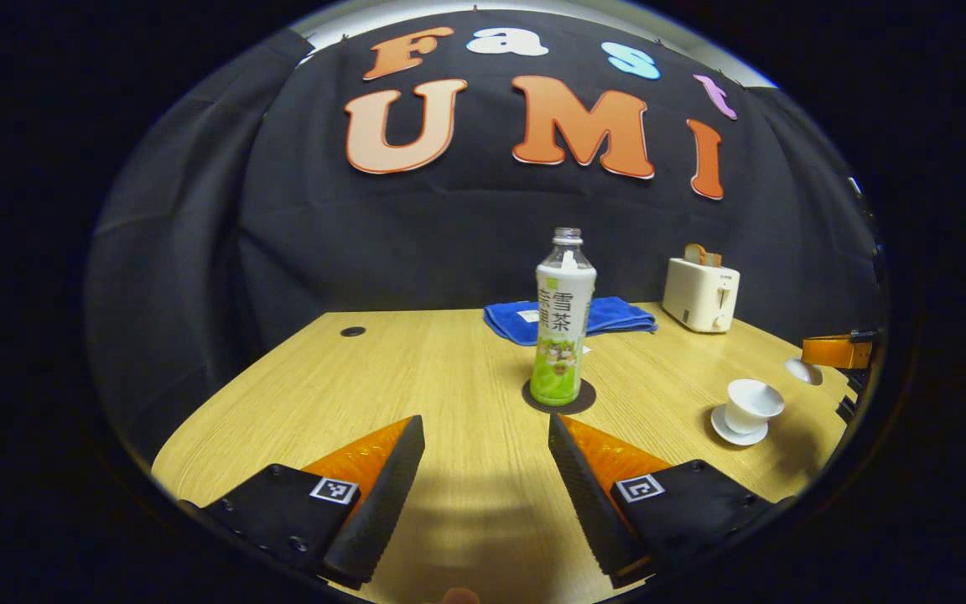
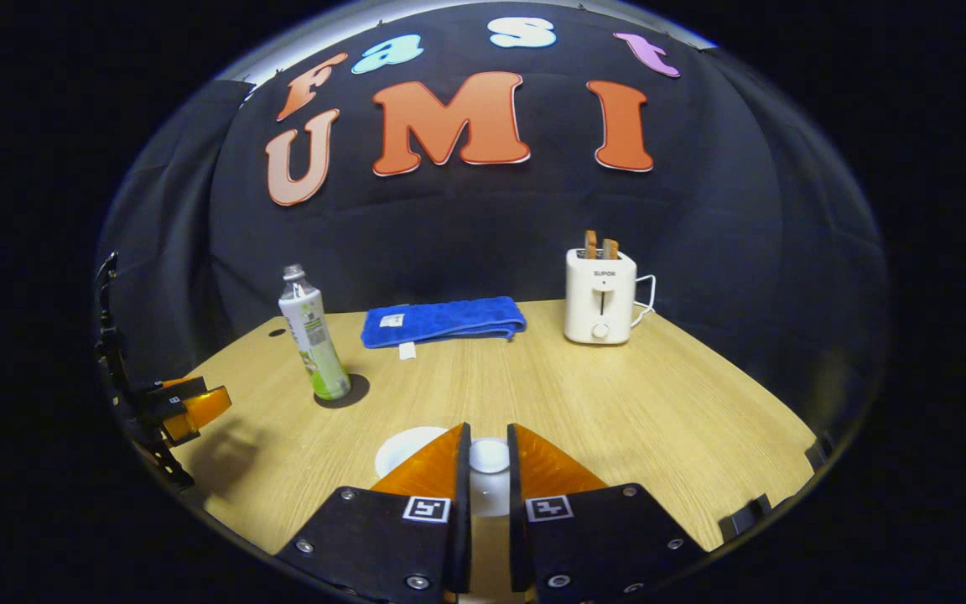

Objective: Open the teacup lid with one hand, grasp the water bottle and pour water into the teacup with the other hand; after pouring, place the water bottle on the coaster and then close the teacup lid.

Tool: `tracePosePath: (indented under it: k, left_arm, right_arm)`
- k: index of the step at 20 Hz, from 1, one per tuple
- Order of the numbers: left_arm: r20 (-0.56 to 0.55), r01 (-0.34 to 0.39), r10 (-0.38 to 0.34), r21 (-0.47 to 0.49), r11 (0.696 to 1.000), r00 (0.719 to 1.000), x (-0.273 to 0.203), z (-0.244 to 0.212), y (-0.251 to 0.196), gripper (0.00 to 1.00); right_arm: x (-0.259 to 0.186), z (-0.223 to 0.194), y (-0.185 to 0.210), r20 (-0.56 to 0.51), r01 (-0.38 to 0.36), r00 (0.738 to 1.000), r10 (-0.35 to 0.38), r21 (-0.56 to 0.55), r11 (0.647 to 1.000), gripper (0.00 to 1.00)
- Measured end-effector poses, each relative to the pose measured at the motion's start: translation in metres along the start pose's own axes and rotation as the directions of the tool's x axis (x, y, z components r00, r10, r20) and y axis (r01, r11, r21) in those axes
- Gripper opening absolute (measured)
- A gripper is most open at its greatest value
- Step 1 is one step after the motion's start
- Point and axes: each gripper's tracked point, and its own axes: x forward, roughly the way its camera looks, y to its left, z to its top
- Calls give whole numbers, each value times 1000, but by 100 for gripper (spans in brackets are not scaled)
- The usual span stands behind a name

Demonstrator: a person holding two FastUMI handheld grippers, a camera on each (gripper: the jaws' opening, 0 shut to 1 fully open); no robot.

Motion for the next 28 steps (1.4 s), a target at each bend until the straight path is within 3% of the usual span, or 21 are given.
tracePosePath:
  k: [6, 18, 19, 26, 28]
  left_arm:
    - [37, -91, 90, 12, 996, 995, -19, 4, 36, 95]
    - [53, -64, 64, 13, 998, 997, -17, 12, 31, 93]
    - [52, -66, 65, 15, 998, 997, -16, 12, 30, 93]
    - [58, -59, 58, 14, 998, 997, -17, 16, 27, 95]
    - [65, -58, 57, 15, 998, 996, -18, 19, 25, 93]
  right_arm:
    - [26, -3, 31, 15, -66, 998, 66, -6, 998, 18]
    - [50, -32, 43, -38, -86, 996, 85, -21, 996, 16]
    - [51, -33, 44, -39, -88, 995, 87, -21, 996, 22]
    - [43, -34, 42, -40, -79, 996, 78, -27, 997, 28]
    - [37, -31, 39, -41, -79, 996, 78, -17, 997, 37]
